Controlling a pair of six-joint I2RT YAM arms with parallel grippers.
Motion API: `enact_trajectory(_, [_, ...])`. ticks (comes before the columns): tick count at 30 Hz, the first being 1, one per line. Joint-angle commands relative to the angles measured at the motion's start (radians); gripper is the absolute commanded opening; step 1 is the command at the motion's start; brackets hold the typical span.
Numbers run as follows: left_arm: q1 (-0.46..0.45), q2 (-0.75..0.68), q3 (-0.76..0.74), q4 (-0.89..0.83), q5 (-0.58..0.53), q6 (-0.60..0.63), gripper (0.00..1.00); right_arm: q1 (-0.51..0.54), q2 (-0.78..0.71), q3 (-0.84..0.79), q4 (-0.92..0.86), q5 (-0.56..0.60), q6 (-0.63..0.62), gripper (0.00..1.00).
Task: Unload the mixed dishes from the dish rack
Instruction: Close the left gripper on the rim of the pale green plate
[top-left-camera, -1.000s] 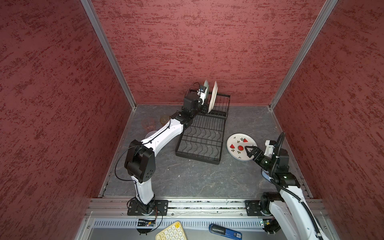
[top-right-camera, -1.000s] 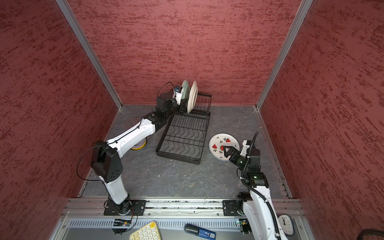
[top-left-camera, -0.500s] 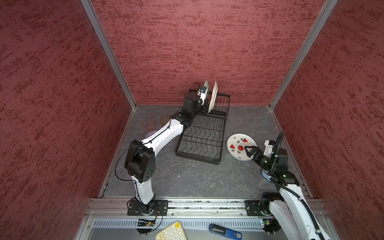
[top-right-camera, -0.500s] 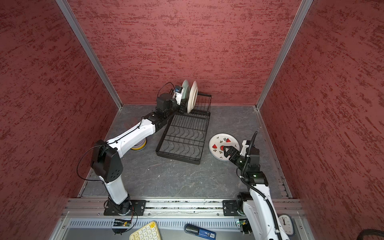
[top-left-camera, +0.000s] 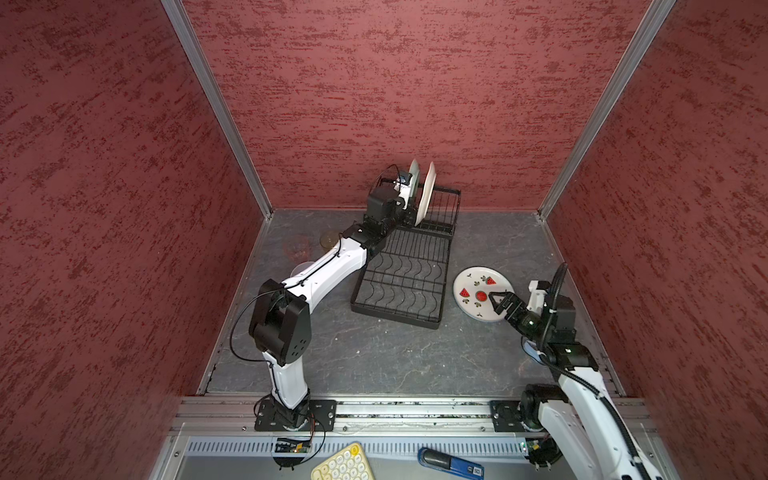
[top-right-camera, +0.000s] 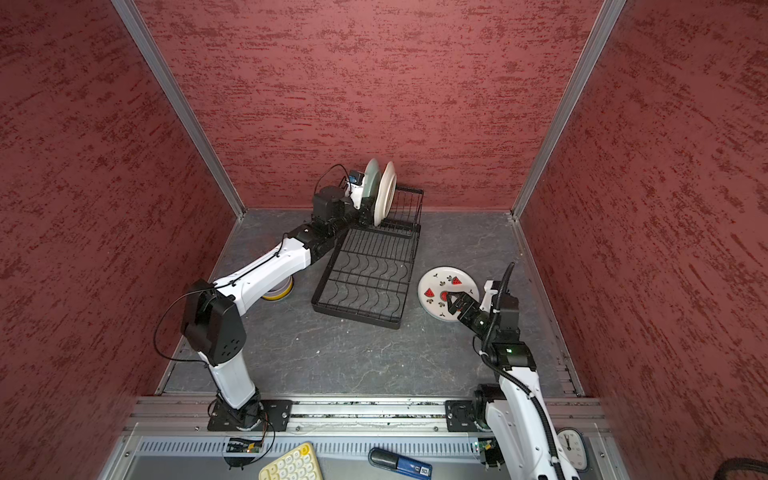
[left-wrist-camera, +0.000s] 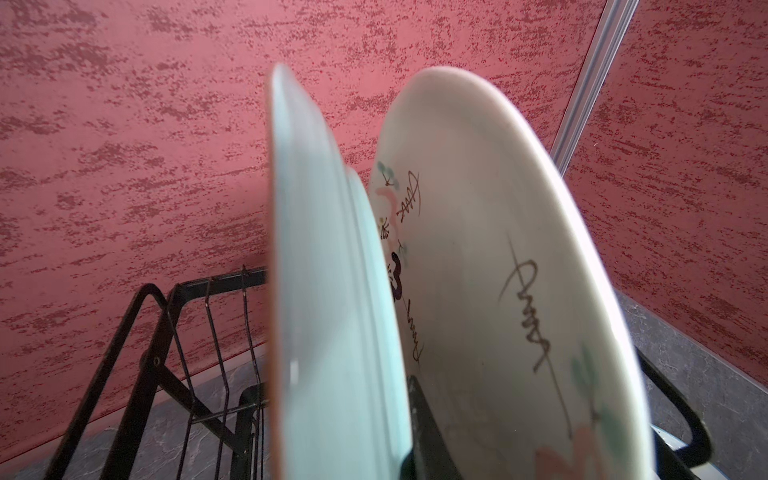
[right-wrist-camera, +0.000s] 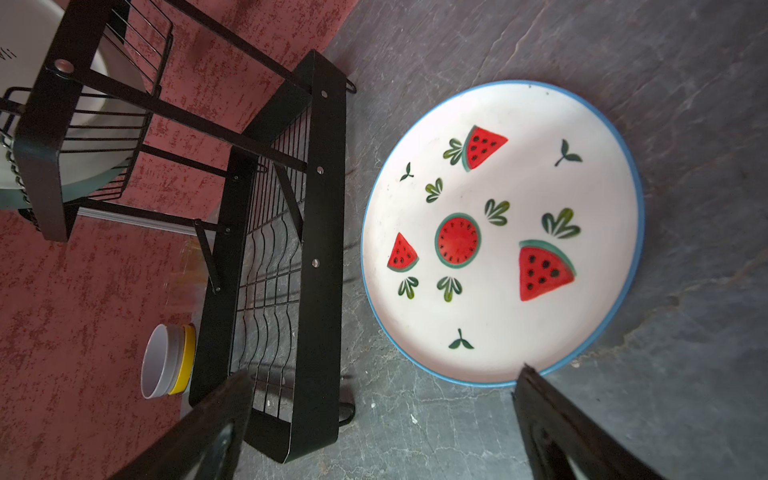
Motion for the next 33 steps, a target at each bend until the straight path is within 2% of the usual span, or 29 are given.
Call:
enact_trajectory(1, [-0.002,-0.03,-0.004,0.058,-0.027,0.09,0.0,-0.003,0.009,-0.01,0.04,0.008,0.002,0.99])
enact_trajectory(10, [-0.003,-0.101,-0.089,0.204,-0.052,0.108,0.0,-0.003,0.036,-0.001,0.052,-0.001,0.001,0.99])
enact_trajectory(24, [-0.014,-0.167,-0.138,0.365,-0.078,0.172,0.0,-0.003,0.028,0.006,0.03,0.012,-0.007,0.99])
enact_trajectory(33, [-0.023,-0.189,-0.142,0.384,-0.076,0.191,0.0,-0.003,0.033,0.001,0.045,0.009,-0.004,0.99])
